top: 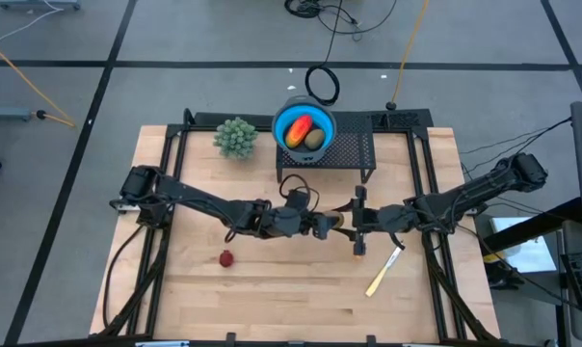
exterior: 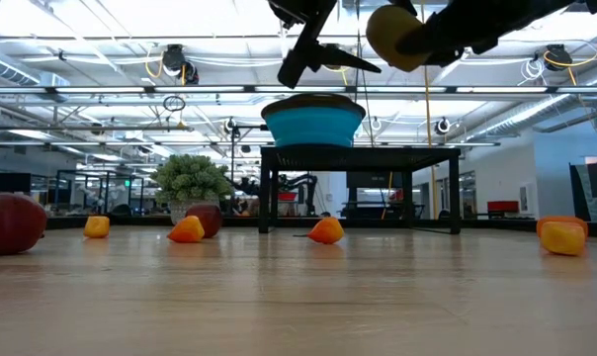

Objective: Pick & Place Fruit
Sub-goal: Put the brown kiwi into the blue strainer bowl on the shelf

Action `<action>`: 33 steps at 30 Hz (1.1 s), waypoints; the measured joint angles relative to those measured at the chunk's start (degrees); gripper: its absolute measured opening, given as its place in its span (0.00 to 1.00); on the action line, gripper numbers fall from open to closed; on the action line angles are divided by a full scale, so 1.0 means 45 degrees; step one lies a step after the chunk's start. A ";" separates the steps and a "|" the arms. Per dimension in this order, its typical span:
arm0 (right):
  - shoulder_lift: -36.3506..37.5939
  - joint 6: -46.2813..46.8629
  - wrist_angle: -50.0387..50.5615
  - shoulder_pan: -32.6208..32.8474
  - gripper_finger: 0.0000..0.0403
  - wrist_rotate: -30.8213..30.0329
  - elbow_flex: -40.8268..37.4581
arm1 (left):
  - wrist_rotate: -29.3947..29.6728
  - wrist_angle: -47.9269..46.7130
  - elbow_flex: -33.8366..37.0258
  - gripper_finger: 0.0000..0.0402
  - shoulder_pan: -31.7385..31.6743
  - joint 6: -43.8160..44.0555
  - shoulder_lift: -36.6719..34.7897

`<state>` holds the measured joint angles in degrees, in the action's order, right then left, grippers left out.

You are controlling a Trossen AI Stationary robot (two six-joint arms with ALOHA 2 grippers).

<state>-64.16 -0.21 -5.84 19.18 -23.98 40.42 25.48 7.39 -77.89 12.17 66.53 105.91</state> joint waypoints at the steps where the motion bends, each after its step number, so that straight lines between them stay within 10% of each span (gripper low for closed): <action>1: 0.0004 0.0001 0.0007 0.0000 0.49 -0.0001 0.0000 | -0.0004 0.0024 0.0000 0.72 -0.0021 -0.0025 0.0000; 17: -0.0006 0.0001 0.0095 0.0000 0.49 -0.0006 -0.0010 | -0.0970 0.0059 0.0000 0.47 -0.0287 -0.0035 -0.0015; 33: 0.0004 0.1463 0.1322 0.0015 0.63 0.0792 -0.0010 | -0.1459 -0.1482 0.0000 0.47 -0.0283 0.0318 -0.0015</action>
<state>-64.14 6.37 0.11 19.25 -20.41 40.38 18.91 0.72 -77.89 10.90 67.96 105.84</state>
